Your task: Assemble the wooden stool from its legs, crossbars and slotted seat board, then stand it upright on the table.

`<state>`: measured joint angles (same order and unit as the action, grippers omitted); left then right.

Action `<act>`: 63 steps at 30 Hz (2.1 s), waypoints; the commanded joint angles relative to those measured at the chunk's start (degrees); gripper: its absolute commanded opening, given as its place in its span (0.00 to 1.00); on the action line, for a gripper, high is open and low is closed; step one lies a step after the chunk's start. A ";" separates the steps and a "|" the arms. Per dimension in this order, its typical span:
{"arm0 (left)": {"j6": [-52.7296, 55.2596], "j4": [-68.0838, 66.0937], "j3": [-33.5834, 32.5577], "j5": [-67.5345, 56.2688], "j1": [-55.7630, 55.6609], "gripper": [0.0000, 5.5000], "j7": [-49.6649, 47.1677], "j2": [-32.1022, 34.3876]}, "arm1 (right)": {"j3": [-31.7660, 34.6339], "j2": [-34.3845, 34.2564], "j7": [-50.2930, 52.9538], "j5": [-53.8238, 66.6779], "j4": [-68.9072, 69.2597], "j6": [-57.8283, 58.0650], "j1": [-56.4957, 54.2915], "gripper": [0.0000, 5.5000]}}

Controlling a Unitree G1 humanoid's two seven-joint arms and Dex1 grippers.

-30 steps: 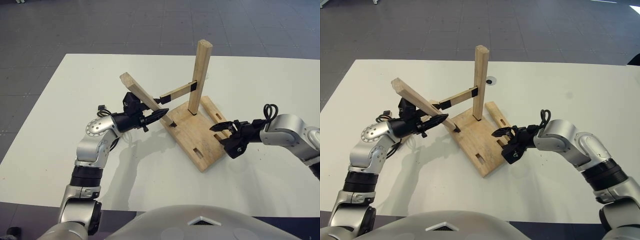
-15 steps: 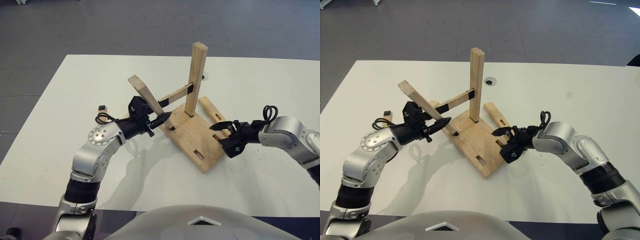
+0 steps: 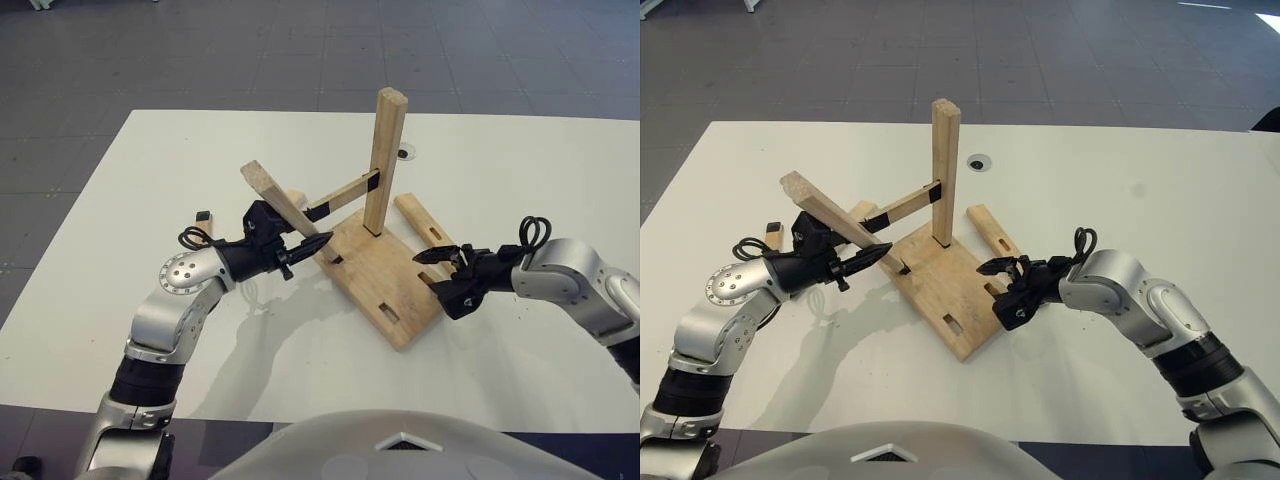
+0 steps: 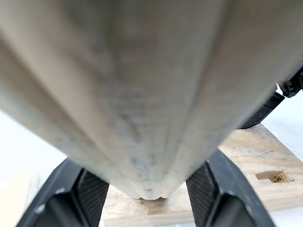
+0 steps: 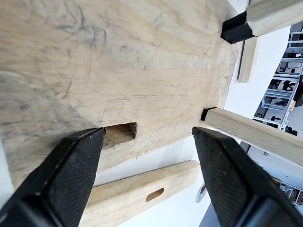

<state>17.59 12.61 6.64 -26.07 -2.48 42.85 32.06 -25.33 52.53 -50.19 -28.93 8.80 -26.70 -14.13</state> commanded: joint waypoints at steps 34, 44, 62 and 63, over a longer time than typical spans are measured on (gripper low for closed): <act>16.59 -0.11 0.22 7.03 6.18 0.37 -18.56 -3.38 | 2.37 -5.48 -1.87 7.41 6.38 16.87 5.55 0.62; 16.53 -1.68 -0.06 6.71 4.85 0.37 -18.94 -3.80 | 13.50 -22.82 0.85 28.12 18.06 53.81 -16.44 0.51; 18.51 -3.49 0.66 6.99 1.57 0.37 -21.52 -4.28 | -2.86 -40.65 4.21 20.08 -27.12 35.92 -27.79 0.02; 18.69 -3.46 0.81 7.01 1.34 0.37 -21.61 -4.35 | -1.73 -41.27 3.44 21.40 -29.31 38.64 -28.22 0.02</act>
<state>29.15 14.41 5.92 -25.33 -4.73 25.16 25.31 -27.95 11.94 -43.60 -9.04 -15.28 5.68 -42.99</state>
